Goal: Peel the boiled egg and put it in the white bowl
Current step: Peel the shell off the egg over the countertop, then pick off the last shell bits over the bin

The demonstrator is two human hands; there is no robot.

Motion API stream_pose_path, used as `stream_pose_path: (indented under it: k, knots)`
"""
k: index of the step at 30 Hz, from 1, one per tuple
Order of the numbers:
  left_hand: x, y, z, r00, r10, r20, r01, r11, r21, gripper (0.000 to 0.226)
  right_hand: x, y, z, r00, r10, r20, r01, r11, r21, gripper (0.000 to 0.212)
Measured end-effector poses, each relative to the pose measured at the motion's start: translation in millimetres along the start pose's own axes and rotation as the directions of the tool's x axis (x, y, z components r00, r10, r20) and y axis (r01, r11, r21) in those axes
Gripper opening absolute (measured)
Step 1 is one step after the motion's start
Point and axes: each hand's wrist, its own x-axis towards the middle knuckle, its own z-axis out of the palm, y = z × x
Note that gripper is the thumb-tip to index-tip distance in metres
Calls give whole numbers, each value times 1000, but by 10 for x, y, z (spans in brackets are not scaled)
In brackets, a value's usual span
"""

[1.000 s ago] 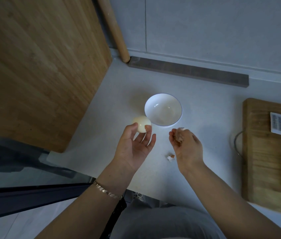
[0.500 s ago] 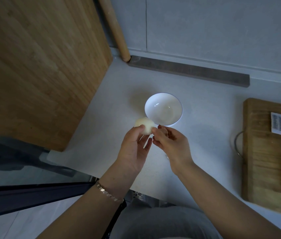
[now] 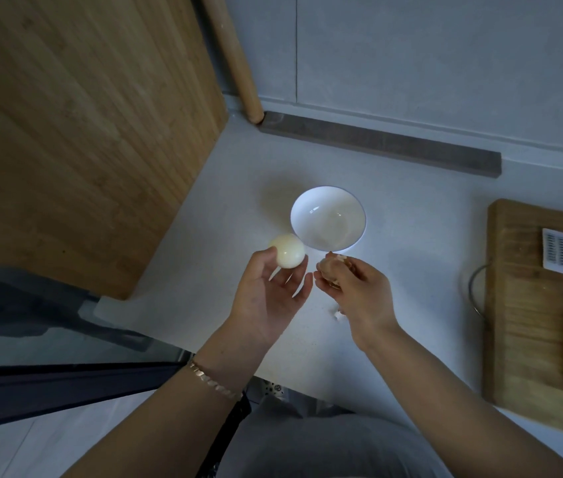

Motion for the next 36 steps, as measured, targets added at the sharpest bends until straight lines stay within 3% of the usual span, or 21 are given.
stream_pose_path:
  k: [4, 8, 12, 19, 23, 25, 29, 31, 33, 36]
  knots:
    - [-35, 77, -122, 997, -53, -49, 52, 998, -26, 31, 63, -5, -79, 997, 34, 68, -29, 997, -77, 16]
    - [-110, 122, -317, 989, 17, -147, -20, 1000, -17, 17, 178, 84, 11, 973, 115, 200, -36, 933, -358, 9]
    - [-290, 173, -643, 947, 139, -291, -168, 983, -75, 11, 210, 328, 305, 924, 212, 318, 5, 826, -563, 28]
    - [-940, 224, -1484, 780, 319, -538, -408, 912, -51, 10, -267, 1051, 1026, 769, 325, 551, 252, 638, -728, 25]
    - [-1337, 230, -2007, 712, 341, -614, -472, 880, -57, 25, -651, 1575, 1399, 651, 413, 637, 412, 512, -753, 29]
    - [-1544, 223, -2260, 686, 340, -643, -507, 858, -87, 23, -849, 1836, 1583, 594, 485, 642, 464, 446, -765, 28]
    - [-1819, 172, -2641, 660, 318, -681, -542, 829, -138, 11, -1050, 2215, 1835, 558, 629, 541, 447, 321, -835, 26]
    - [-1928, 154, -2805, 644, 304, -702, -546, 825, -144, 15, -1120, 2334, 1918, 565, 669, 483, 424, 267, -865, 9]
    - [-2008, 152, -2949, 631, 283, -722, -555, 815, -165, 22, -1138, 2469, 1989, 579, 666, 471, 427, 245, -871, 24]
    - [-2058, 201, -3050, 630, 274, -726, -551, 817, -171, 15, -1157, 2562, 2041, 610, 633, 477, 430, 242, -870, 36]
